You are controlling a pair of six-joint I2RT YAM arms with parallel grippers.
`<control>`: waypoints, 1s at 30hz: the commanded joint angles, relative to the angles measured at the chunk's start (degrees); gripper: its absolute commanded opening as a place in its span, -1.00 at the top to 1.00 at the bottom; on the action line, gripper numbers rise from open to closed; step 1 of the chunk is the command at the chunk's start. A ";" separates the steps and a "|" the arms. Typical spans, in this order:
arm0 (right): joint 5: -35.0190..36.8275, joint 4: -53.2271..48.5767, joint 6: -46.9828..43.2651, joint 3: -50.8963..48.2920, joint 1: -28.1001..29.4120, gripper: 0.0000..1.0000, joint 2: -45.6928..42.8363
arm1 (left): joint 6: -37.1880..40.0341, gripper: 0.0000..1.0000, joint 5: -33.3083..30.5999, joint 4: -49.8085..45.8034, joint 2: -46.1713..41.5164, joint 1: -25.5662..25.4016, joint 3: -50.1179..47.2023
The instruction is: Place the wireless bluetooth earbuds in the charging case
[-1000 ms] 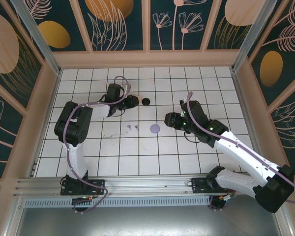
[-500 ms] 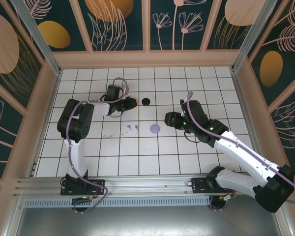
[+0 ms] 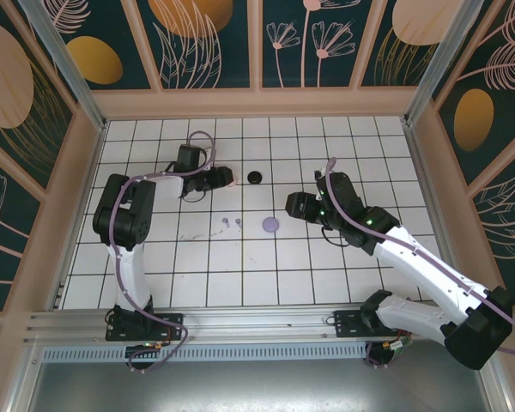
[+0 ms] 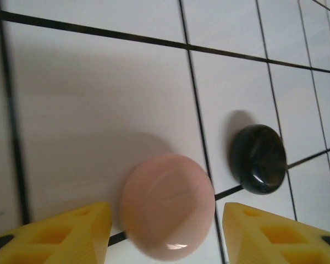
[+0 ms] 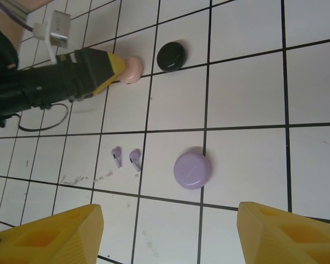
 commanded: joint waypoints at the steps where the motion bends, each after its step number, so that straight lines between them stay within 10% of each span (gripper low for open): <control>1: 1.29 -1.29 -0.86 1.29 0.00 -0.35 1.54 | 2.65 -0.15 -2.99 -2.80 -5.66 2.19 -1.35; 17: -0.58 -0.58 -3.15 2.64 3.24 -0.41 19.59 | -3.61 -0.24 -0.73 9.63 -29.89 2.79 -15.02; 26: -0.65 1.83 -0.67 6.78 4.77 -0.41 30.07 | -6.87 -0.97 -2.93 15.06 -39.23 2.79 -21.52; 30: -2.02 2.19 0.40 9.01 4.98 -0.41 33.81 | -8.54 -0.98 -6.53 17.21 -42.65 2.79 -24.18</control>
